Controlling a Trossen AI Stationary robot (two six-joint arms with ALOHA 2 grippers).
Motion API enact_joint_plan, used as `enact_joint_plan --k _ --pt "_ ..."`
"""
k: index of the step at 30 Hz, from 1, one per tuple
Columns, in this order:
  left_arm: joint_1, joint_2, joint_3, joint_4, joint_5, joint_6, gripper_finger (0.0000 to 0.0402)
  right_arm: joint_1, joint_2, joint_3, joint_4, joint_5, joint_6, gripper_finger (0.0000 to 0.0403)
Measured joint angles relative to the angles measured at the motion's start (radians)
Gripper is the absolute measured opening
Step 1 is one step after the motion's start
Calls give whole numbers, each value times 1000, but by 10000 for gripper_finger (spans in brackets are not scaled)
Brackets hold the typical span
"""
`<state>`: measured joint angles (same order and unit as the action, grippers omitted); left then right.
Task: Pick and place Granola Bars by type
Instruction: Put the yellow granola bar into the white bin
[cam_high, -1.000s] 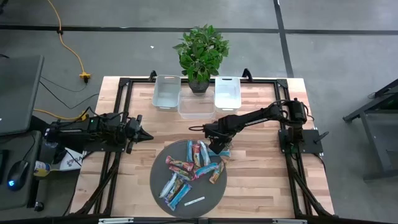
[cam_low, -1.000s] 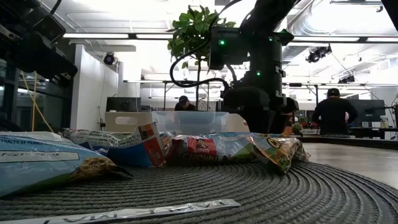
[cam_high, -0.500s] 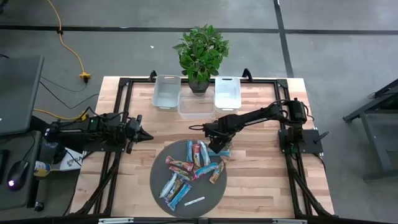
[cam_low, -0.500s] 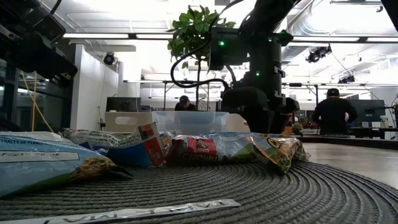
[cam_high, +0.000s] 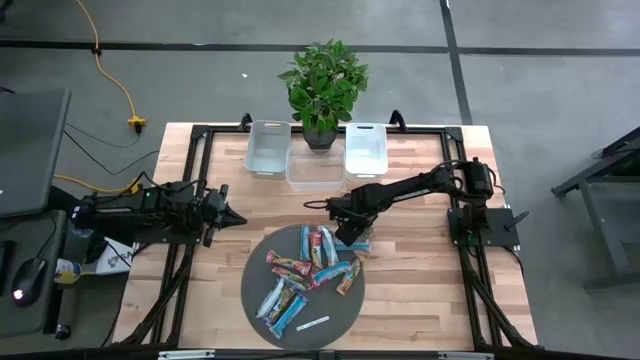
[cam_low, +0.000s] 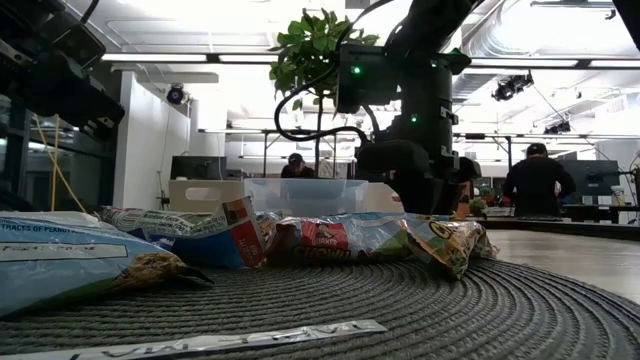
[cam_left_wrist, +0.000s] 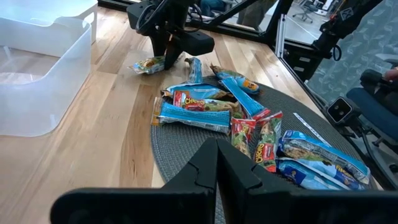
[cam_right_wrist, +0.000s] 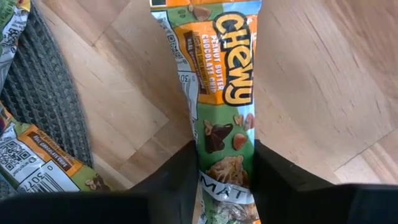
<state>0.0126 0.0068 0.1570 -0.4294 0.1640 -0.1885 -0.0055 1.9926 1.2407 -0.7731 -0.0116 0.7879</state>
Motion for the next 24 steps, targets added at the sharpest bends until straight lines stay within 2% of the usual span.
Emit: enact_joint_plan --k 13,24 --pt "0 0 0 0 -2 0 1 0 -78 -6 -12 15 -3 65" --pt "0 0 0 0 2 0 1 -1 -210 -2 54 -30 -3 64"
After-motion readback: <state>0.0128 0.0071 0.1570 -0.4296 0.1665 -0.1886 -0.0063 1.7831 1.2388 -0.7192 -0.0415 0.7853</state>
